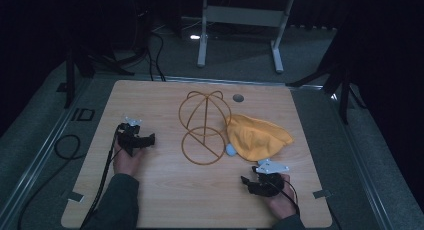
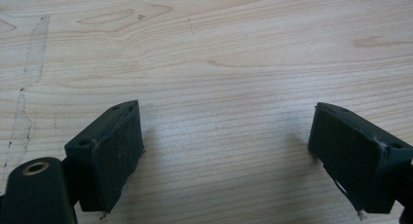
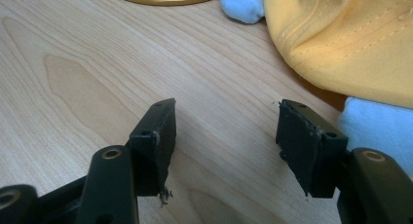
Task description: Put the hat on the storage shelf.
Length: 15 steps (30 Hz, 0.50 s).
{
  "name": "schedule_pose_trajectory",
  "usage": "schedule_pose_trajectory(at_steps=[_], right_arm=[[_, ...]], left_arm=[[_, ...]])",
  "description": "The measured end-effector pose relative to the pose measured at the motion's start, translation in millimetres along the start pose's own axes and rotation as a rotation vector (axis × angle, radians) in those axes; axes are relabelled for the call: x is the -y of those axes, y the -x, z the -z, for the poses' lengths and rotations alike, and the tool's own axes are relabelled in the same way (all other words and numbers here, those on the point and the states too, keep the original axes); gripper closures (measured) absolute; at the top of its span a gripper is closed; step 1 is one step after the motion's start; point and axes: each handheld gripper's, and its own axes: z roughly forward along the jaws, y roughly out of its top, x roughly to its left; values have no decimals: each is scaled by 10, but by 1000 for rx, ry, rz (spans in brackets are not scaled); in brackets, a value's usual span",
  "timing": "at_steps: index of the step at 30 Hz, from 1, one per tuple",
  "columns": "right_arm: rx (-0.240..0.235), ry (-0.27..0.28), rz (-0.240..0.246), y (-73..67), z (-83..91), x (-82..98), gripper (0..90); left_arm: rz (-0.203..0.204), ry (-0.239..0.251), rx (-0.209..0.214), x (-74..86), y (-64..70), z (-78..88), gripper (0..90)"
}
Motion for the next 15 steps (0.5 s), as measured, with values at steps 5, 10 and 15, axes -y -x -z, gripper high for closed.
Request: schedule_pose_trajectory(at_steps=[5, 10, 15], right_arm=[[1, 0, -1, -1, -2, -1, 391], [6, -2, -2, 5, -9, -5, 360], [7, -4, -2, 9, -11, -7, 352]], left_arm=[[0, 0, 0, 0, -1, 0, 128], [0, 0, 0, 0, 0, 0, 128], [0, 0, 0, 0, -1, 0, 128]])
